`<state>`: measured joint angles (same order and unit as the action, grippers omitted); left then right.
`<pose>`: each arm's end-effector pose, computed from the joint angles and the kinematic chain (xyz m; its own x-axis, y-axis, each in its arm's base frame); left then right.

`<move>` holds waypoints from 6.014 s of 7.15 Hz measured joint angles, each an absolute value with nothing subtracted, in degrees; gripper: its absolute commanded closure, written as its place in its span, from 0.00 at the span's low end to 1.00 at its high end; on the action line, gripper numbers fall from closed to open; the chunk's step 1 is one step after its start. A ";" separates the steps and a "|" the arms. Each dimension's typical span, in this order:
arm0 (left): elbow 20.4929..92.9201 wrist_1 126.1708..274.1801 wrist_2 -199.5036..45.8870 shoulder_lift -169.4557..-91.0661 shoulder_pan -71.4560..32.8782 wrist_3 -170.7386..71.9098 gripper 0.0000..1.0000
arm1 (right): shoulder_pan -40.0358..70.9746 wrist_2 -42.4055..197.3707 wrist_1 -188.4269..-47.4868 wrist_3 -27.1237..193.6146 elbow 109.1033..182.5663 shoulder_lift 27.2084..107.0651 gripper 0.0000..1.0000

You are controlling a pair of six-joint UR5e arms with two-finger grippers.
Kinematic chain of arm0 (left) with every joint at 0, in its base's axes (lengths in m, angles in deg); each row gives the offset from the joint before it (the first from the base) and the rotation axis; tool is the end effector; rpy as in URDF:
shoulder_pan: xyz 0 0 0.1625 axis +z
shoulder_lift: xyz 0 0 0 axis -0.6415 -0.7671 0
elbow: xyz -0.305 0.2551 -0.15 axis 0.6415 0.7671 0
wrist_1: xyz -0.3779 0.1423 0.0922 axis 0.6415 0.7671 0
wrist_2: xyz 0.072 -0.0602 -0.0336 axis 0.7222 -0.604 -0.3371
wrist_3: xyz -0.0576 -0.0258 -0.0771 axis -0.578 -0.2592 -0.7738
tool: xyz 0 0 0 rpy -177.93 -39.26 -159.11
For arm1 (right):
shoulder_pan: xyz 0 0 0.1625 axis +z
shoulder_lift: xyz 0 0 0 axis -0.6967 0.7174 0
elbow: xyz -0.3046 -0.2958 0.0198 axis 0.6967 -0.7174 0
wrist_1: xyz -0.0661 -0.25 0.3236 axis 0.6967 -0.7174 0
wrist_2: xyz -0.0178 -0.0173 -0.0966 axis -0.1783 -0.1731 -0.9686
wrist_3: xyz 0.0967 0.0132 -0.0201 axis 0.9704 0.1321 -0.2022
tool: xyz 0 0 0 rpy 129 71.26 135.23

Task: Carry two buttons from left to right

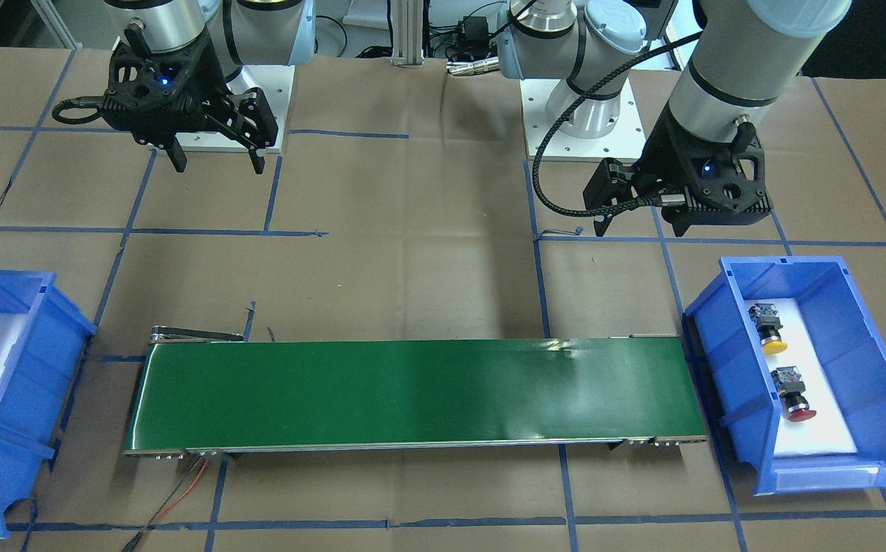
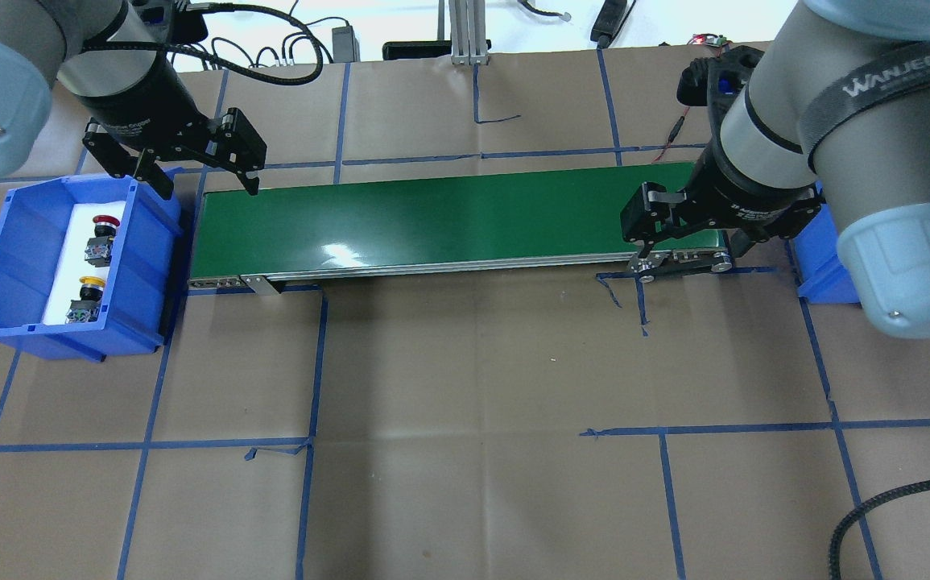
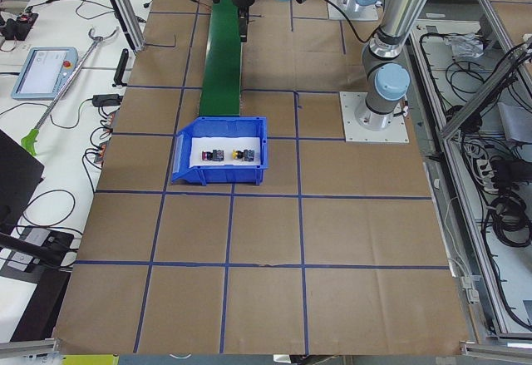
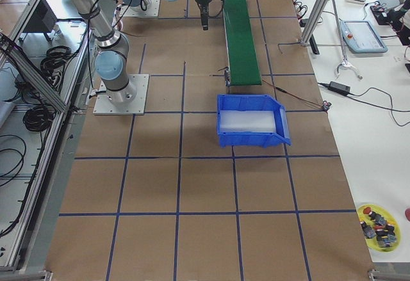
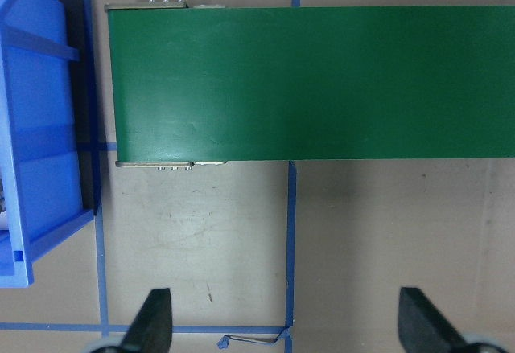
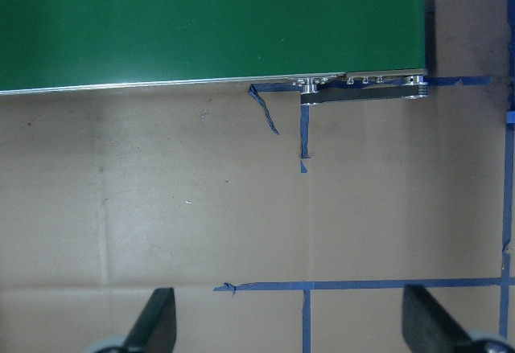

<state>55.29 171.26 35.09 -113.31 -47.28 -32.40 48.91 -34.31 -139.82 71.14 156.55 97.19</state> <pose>-0.1073 -0.5178 0.4731 -0.9999 -0.0094 -0.0067 -0.0093 0.9999 -0.0075 0.1581 -0.4184 0.4647 -0.9994 0.0210 -0.0279 0.0232 0.9963 -0.0827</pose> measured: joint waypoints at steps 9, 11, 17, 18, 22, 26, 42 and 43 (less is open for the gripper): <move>55.07 171.24 35.08 -113.16 -46.86 -32.34 0.00 | 48.90 -33.52 -139.74 71.17 156.55 97.26 0.00; 54.75 171.28 35.13 -113.13 -46.05 -31.55 0.00 | 48.91 -33.52 -139.74 71.20 156.55 97.26 0.00; 55.20 171.29 34.91 -113.41 -25.68 -12.20 0.00 | 48.91 -33.52 -139.74 71.23 156.58 97.18 0.00; 55.30 171.33 34.90 -114.03 -21.11 -8.86 0.01 | 48.91 -33.52 -139.74 71.23 156.59 97.19 0.00; 61.02 165.79 34.90 -115.01 -10.83 2.64 0.02 | 48.91 -33.51 -139.73 71.23 156.58 97.25 0.00; 70.45 153.31 34.24 -115.86 -9.30 5.40 0.01 | 48.91 -33.52 -139.65 71.23 156.62 97.20 0.00; 79.65 129.93 34.33 -128.94 -12.30 5.25 0.82 | 49.00 -33.51 -137.97 71.23 154.77 95.86 0.00; 79.41 129.83 34.32 -128.97 -12.30 4.98 0.95 | 49.00 -33.52 -137.98 71.22 154.71 95.86 0.00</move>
